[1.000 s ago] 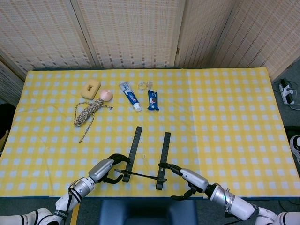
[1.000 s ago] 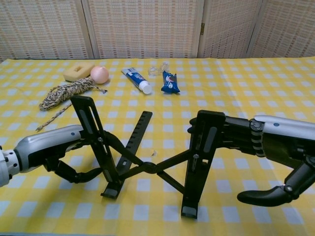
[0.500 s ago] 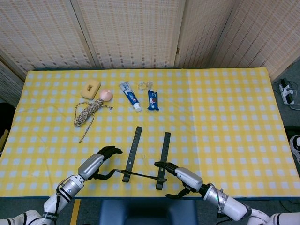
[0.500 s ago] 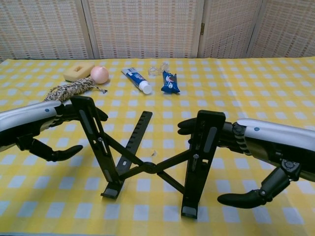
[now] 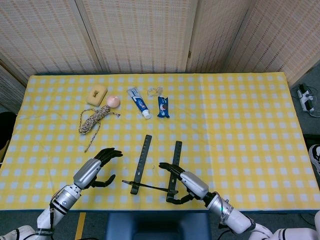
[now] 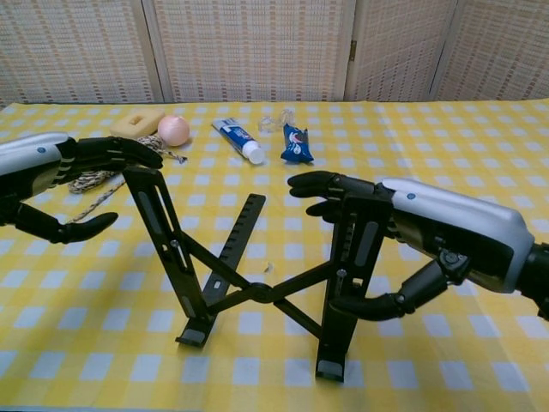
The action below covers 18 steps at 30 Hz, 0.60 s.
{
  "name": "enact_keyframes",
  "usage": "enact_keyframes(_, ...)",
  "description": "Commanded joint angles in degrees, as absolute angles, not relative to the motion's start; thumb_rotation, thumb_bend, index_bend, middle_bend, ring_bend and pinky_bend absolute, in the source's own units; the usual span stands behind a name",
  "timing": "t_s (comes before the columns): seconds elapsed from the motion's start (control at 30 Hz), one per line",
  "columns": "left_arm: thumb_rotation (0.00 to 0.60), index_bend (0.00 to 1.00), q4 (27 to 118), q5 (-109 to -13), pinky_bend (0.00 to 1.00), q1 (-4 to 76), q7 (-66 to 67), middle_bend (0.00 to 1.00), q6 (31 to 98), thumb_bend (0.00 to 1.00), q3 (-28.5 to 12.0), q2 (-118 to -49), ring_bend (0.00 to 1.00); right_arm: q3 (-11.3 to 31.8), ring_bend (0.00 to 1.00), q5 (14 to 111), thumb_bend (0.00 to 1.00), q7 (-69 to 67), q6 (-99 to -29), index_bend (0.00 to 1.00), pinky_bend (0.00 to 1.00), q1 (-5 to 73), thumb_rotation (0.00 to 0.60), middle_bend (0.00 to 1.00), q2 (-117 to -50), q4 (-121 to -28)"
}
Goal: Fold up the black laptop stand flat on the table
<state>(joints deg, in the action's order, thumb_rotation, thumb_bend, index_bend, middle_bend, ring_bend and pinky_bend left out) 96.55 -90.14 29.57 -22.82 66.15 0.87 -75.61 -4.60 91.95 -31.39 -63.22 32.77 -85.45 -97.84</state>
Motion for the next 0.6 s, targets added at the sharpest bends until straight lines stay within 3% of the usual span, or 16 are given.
enact_keyframes(0.03,0.600,0.19,96.81,-90.49,0.04,29.22,-22.96,0.16,67.47,0.50,0.14,-74.97,0.05,-2.34,0.06,88.91,0.29,-27.87,-64.73,0.00,0.01,31.37,0.600,0.03,-87.29,-97.46)
enact_keyframes(0.23,0.600,0.19,96.24,-90.27,0.04,28.39,-23.23,0.16,71.01,0.50,-2.05,-74.36,0.05,0.57,0.05,85.47,0.30,-24.68,-65.81,0.00,0.00,30.26,0.600,0.00,-89.18,-95.84)
enact_keyframes(0.6,0.600,0.19,96.72,-88.72,0.04,28.38,-23.76,0.15,70.22,0.50,-3.00,-72.46,0.04,5.33,0.00,79.30,0.30,-19.95,-68.24,0.00,0.00,28.01,0.600,0.00,-91.18,-93.33)
